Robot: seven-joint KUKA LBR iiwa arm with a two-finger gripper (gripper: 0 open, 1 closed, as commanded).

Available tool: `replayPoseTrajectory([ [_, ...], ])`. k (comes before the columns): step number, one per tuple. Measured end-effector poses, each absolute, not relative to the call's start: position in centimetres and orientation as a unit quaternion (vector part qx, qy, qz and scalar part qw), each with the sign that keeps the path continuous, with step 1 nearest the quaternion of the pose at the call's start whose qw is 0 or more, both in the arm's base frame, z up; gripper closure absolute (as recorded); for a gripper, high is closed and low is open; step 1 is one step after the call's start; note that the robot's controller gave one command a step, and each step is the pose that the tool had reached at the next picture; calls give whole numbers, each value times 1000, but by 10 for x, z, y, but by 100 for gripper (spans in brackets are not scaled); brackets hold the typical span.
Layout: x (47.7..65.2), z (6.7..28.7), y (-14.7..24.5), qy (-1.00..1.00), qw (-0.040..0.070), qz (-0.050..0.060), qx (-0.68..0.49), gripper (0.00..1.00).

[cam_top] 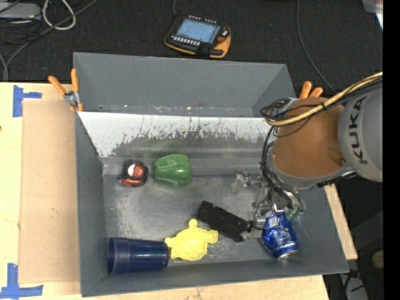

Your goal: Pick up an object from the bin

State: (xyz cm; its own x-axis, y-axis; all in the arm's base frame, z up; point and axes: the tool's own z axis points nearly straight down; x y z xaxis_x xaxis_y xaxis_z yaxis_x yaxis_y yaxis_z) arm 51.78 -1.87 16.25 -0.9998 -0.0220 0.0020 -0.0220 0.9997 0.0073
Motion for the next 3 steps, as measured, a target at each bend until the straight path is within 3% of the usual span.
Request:
replayPoseTrajectory([
  [1,518,71,18,-999,7,-2,-53,0],
  [2,486,91,-1,-996,-2,-3,-87,0],
  [3,506,68,19,-998,4,-3,-65,0],
])
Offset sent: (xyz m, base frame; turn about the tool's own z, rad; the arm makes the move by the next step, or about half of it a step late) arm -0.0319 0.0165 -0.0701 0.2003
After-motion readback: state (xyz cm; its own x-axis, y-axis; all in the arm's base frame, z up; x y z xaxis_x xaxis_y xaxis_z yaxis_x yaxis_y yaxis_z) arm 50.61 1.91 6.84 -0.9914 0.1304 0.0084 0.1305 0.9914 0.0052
